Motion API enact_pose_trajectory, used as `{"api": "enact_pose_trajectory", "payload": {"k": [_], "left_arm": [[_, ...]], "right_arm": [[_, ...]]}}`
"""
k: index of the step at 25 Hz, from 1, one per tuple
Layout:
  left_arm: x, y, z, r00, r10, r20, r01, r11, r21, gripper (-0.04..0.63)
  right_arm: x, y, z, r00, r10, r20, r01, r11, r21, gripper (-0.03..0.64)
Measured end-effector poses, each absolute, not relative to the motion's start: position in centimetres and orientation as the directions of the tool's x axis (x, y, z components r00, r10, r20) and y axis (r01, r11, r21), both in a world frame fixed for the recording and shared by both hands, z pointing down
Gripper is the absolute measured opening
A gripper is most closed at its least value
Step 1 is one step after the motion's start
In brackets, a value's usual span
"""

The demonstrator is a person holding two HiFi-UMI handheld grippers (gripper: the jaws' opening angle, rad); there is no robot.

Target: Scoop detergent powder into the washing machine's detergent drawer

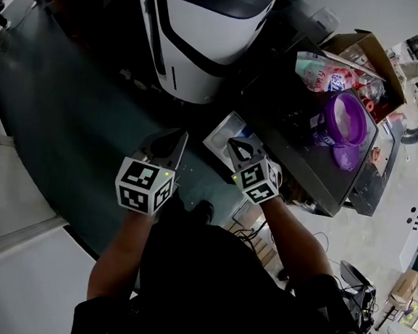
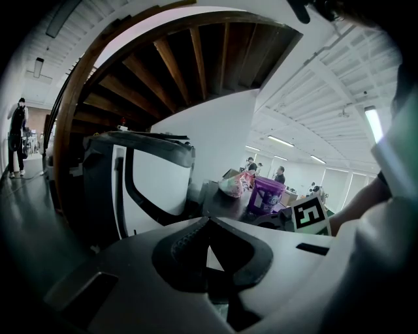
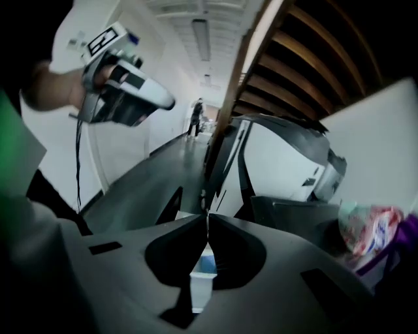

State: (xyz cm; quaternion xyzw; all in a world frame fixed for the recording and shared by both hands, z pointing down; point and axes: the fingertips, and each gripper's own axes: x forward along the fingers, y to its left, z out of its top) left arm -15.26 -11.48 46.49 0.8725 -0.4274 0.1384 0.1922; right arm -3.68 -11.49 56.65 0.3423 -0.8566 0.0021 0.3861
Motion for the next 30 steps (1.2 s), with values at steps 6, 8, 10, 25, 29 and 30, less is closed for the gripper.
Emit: {"api": "enact_pose_trajectory", "payload": {"k": [6,8,10,25,29,30], "left_arm": [[-15.0,-11.6,45.7,0.596,-0.698,0.397,-0.799,-0.565,0.207,0.008],[-14.8,-11.6,45.5,0.595,-0.698,0.397,-0.799,-0.565,0.204,0.008],[-14.5,-11.6,45.3,0.596,-0.698,0.397,-0.799,-0.566,0.202,0.008],[-9.8,-10.2,43.6,0.590,-0.719,0.367,-0.804,-0.564,0.186,0.008],[-8.9,-10.1,43.0,0.585,-0.724,0.367,-0.807,-0.563,0.176,0.008],[-8.7,-10.1,42.9,0.585,-0.722,0.369,-0.806,-0.565,0.173,0.008]], "right_arm": [[-2.3,-12.5,54.4,-0.536,-0.596,0.598,-0.734,0.679,0.018,0.020],[-1.8,-12.8,54.0,-0.545,-0.604,0.582,-0.746,0.666,-0.007,0.020],[-1.5,-13.0,53.5,-0.560,-0.608,0.563,-0.757,0.651,-0.050,0.020],[2.3,-12.1,49.4,-0.675,-0.624,0.394,-0.737,0.544,-0.401,0.020],[2.3,-11.9,49.7,-0.681,-0.614,0.399,-0.730,0.532,-0.428,0.021],[2.2,-11.9,49.8,-0.684,-0.613,0.395,-0.726,0.524,-0.445,0.020]]}}
